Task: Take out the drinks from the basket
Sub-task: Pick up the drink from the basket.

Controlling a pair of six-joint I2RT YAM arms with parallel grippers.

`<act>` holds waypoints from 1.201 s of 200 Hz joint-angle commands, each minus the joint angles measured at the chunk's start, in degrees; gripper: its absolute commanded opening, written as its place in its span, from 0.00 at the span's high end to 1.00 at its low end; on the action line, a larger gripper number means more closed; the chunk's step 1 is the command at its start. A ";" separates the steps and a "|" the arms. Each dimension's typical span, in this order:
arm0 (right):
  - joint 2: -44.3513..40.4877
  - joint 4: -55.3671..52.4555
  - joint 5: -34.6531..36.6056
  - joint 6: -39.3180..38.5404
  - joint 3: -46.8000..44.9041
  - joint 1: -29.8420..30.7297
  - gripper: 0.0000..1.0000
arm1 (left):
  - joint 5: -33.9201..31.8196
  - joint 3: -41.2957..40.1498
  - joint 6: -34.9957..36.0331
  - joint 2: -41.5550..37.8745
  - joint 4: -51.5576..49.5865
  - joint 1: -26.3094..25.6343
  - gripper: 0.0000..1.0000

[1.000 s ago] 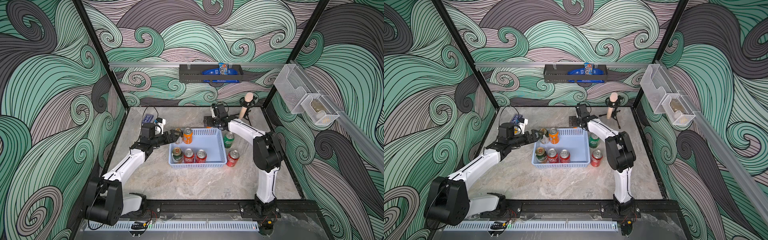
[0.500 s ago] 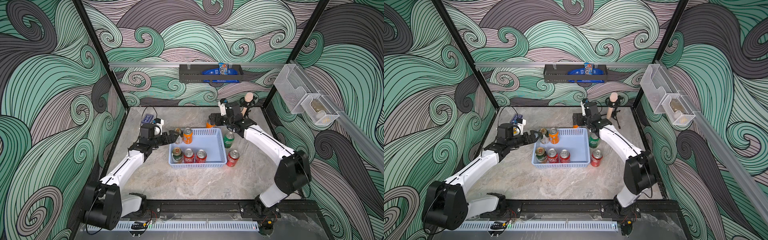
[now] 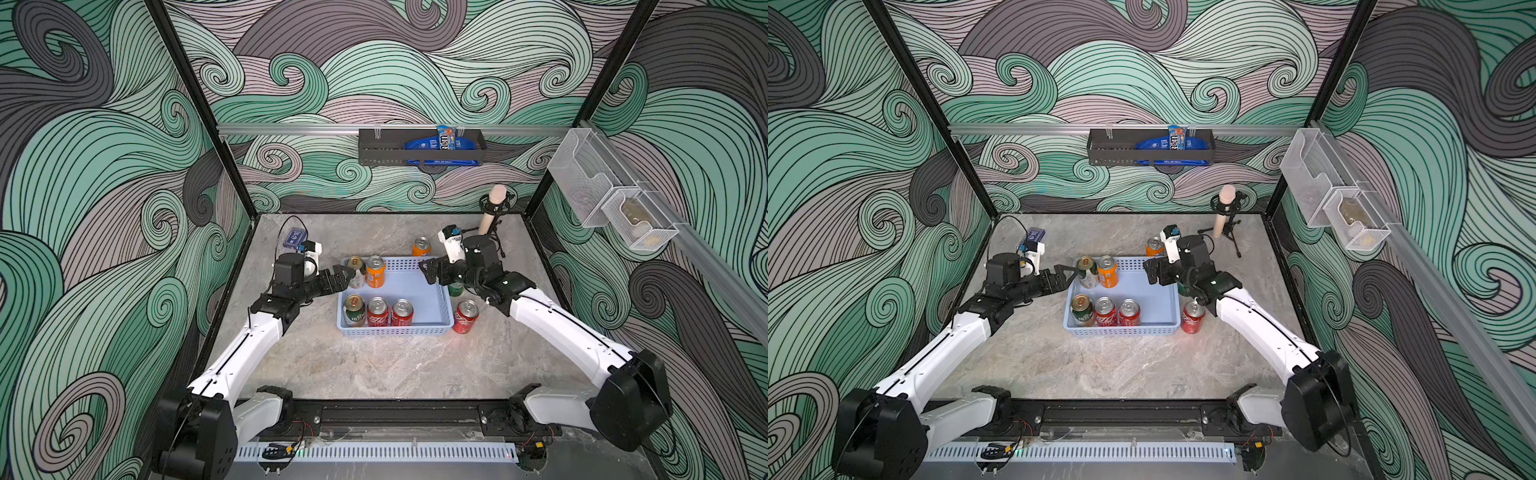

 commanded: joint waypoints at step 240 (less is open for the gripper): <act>3.53 2.38 -3.54 -1.60 -7.53 14.11 0.06 | -3.75 -0.02 0.89 -2.23 -7.59 0.26 0.02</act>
